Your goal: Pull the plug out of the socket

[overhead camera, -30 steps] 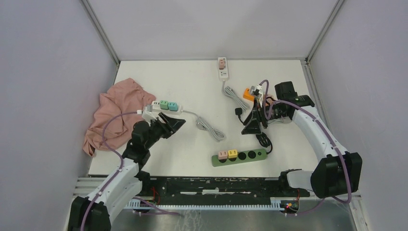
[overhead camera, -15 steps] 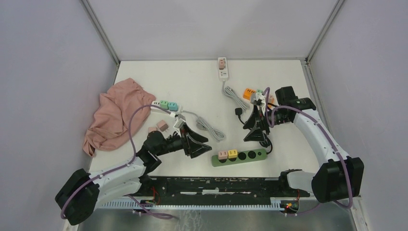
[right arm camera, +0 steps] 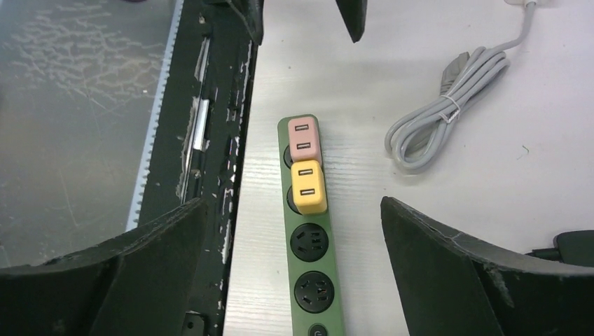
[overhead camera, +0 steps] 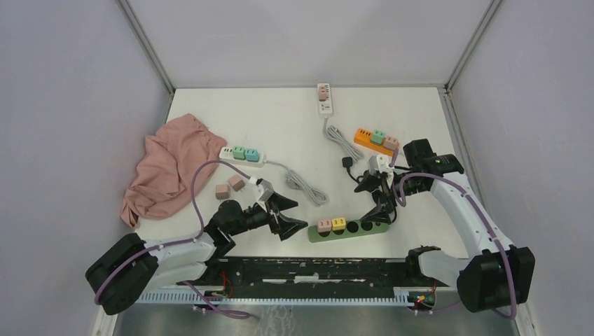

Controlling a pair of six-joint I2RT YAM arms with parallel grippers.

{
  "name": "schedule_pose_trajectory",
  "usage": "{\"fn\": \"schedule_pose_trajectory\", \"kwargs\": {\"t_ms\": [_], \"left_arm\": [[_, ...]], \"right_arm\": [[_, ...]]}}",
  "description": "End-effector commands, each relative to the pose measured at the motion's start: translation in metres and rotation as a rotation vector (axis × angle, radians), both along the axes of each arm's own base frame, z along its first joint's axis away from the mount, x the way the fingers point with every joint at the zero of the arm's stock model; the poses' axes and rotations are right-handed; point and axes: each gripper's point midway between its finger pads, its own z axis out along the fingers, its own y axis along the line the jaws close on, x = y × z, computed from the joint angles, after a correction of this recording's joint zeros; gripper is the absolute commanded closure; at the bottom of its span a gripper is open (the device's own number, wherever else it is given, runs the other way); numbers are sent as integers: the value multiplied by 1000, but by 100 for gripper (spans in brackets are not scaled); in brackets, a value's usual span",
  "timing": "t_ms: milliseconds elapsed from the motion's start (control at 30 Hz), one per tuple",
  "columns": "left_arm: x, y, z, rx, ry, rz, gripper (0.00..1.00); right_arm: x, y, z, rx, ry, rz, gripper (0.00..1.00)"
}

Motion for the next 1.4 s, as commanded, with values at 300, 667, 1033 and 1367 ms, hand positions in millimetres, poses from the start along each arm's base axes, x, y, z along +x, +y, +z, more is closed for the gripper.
{"fn": "schedule_pose_trajectory", "kwargs": {"t_ms": [300,667,1033,1367], "left_arm": [[-5,-31,-16,142,-338,-45,6],[-1,-47,-38,237,-391,-53,11],[3,-63,-37,212,-404,-58,17],[0,-79,-44,195,-396,-86,21]], "right_arm": [[4,16,-74,-280,-271,153,21],[2,46,-104,-405,-305,208,32],[-8,48,-120,-487,-310,289,47],[-10,50,-121,-496,-305,290,60]]}}
